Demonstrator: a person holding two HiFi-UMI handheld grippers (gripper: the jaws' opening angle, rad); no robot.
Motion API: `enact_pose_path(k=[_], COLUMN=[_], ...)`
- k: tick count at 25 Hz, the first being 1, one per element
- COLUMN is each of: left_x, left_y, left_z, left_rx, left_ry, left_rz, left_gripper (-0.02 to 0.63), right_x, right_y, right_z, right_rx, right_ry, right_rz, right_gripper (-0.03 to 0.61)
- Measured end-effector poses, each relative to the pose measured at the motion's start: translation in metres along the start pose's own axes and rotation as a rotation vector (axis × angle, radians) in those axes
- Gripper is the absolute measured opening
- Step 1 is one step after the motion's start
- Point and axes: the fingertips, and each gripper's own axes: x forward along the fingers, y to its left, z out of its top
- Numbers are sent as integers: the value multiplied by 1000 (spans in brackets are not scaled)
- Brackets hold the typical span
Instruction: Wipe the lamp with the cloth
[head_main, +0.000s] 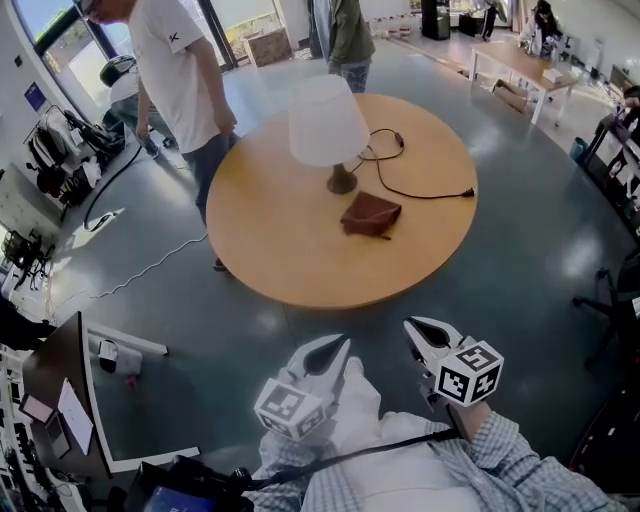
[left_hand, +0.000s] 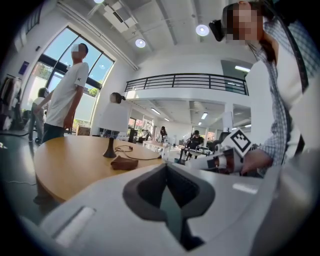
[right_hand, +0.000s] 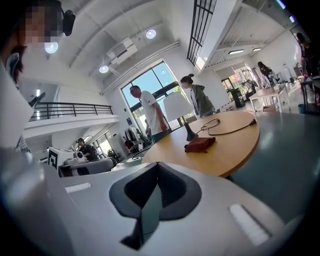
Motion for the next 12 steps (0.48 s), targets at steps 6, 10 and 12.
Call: enact_pose_path(k=[6,10,12], left_x=[21,46,55], left_y=[53,84,101], left_z=[11,21,19], left_rx=[-10,-13,-7], left_ry=[-11,-10,1], left_rz=[10,-20,-36], left_gripper=[5,5,5], right_x=[39,72,93], right_y=[-14,-32,-36], right_z=[16,39,48], right_rx=[-9,-14,-22], right_ry=[4,-1,-2], right_rz=[-16,-43,-43], right_gripper=[3,3,3])
